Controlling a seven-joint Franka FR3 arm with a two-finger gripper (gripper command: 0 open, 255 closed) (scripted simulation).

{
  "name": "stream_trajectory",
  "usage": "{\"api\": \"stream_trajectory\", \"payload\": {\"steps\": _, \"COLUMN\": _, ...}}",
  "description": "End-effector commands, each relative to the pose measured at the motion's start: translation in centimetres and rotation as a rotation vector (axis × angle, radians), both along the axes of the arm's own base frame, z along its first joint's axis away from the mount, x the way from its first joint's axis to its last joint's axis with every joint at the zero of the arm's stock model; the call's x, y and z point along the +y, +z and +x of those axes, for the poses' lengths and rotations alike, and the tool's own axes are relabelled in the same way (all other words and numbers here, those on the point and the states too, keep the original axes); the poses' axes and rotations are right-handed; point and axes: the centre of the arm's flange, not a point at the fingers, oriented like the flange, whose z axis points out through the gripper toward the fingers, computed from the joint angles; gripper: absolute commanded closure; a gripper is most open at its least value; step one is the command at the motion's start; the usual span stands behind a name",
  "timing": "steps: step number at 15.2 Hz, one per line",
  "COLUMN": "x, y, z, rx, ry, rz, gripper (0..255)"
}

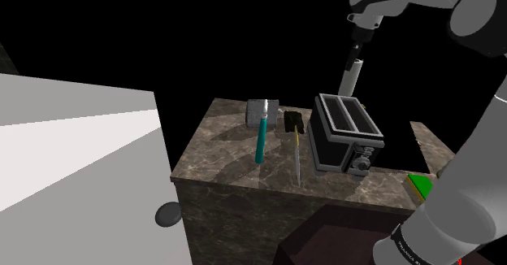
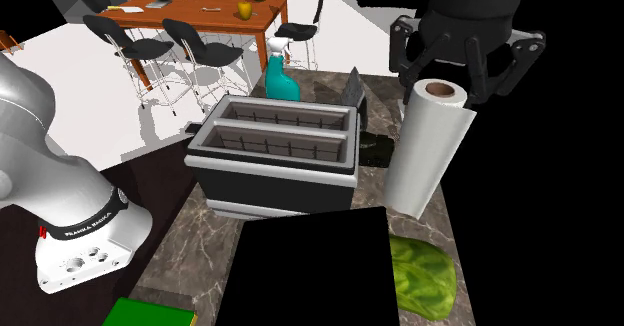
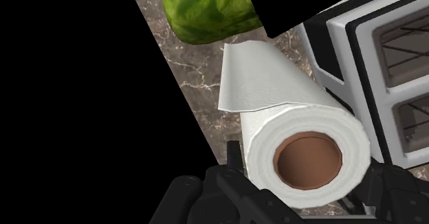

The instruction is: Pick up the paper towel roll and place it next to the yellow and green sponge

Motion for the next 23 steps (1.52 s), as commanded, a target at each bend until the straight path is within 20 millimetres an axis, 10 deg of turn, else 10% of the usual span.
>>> {"api": "stream_trajectory", "payload": {"steps": 1, "x": 0.9, "y": 0.9, "z": -2.2, "rx": 0.001, "ry": 0.001, "rz": 0.0, "gripper": 255}}
{"api": "stream_trajectory", "payload": {"steps": 23, "x": 9.0, "y": 12.4, "z": -27.6, "rx": 0.001, "ry": 0.001, "rz": 0.0, "gripper": 255}}
